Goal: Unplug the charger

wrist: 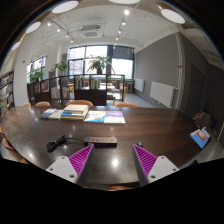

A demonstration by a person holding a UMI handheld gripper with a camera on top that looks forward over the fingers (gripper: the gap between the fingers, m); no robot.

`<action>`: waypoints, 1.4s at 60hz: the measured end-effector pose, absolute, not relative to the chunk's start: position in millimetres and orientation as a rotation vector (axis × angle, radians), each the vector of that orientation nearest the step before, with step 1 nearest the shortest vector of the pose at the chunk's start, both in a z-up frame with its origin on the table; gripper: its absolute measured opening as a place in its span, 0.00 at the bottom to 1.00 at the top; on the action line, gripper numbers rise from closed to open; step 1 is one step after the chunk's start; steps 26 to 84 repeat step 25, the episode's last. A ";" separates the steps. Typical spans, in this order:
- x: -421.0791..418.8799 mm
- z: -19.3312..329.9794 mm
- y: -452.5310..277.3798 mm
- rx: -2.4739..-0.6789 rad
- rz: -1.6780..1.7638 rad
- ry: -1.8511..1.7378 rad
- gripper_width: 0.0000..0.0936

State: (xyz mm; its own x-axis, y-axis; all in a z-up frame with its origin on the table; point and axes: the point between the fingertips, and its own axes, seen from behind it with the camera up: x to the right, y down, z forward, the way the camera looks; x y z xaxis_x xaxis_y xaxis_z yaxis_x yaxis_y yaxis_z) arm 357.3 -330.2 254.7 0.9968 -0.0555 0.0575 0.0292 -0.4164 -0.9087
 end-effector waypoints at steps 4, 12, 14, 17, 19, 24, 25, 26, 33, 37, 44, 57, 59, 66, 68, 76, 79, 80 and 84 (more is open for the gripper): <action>346.6 254.4 -339.9 -1.997 -0.083 0.005 0.79; 332.0 256.0 -354.8 -2.006 -0.082 -0.017 0.79; 331.1 257.6 -357.1 -2.008 -0.083 -0.015 0.79; 329.1 258.9 -359.5 -2.008 -0.081 -0.012 0.80; 326.6 259.5 -361.9 -2.006 -0.078 -0.011 0.79; 321.2 261.7 -364.2 -2.006 -0.069 -0.014 0.80; 320.4 261.7 -364.6 -2.007 -0.069 -0.014 0.79; 320.4 261.7 -364.6 -2.007 -0.069 -0.014 0.79; 320.4 261.7 -364.6 -2.007 -0.069 -0.014 0.79; 320.4 261.7 -364.6 -2.007 -0.069 -0.014 0.79; 320.4 261.7 -364.6 -2.007 -0.069 -0.014 0.79; 320.4 261.7 -364.6 -2.007 -0.069 -0.014 0.79; 320.4 261.7 -364.6 -2.007 -0.069 -0.014 0.79; 320.4 261.7 -364.6 -2.007 -0.069 -0.014 0.79; 320.4 261.7 -364.6 -2.007 -0.069 -0.014 0.79; 320.4 261.7 -364.6 -2.007 -0.069 -0.014 0.79; 320.4 261.7 -364.6 -2.007 -0.069 -0.014 0.79; 320.4 261.7 -364.6 -2.007 -0.069 -0.014 0.79; 320.4 261.7 -364.6 -2.007 -0.069 -0.014 0.79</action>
